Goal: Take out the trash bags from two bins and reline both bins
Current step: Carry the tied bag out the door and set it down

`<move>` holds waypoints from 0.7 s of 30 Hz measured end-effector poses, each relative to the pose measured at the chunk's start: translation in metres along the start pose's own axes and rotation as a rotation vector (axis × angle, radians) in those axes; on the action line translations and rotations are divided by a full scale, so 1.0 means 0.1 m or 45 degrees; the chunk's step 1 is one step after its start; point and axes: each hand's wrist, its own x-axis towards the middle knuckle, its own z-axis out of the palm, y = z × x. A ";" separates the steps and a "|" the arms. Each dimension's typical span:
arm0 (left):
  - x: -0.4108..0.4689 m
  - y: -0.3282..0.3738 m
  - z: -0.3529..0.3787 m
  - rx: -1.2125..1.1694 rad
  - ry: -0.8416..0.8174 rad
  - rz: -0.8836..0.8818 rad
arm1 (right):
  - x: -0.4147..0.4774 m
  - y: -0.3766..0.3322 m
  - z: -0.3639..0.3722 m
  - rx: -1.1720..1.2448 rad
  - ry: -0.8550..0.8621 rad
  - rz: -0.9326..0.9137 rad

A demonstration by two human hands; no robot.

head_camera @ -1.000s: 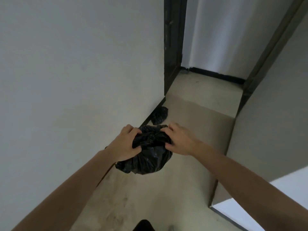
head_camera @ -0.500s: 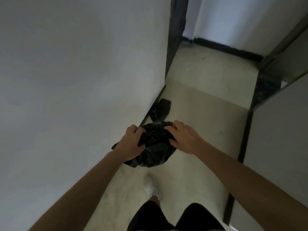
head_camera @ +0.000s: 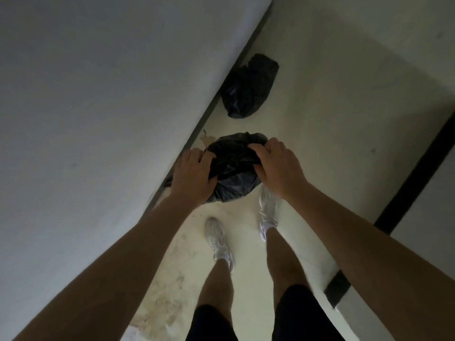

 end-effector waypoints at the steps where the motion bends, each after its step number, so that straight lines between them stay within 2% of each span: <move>1: 0.17 -0.06 0.26 0.004 -0.027 -0.043 | 0.18 0.12 0.24 0.004 -0.026 0.001; 6: 0.98 -0.43 1.26 0.000 -0.061 -0.134 | 1.01 0.62 1.25 -0.026 -0.095 -0.035; 10: 1.45 -0.67 1.74 -0.006 -0.062 -0.238 | 1.53 0.85 1.75 -0.034 -0.112 -0.115; 14: 1.79 -0.86 2.02 -0.034 -0.031 -0.354 | 1.95 0.95 2.06 0.041 -0.092 -0.145; 17: 1.78 -0.91 2.13 -0.025 0.072 -0.473 | 2.07 0.91 2.16 0.092 -0.112 -0.165; 21: 1.49 -0.82 2.12 -0.011 0.099 -0.451 | 1.89 0.88 2.07 0.164 -0.119 -0.181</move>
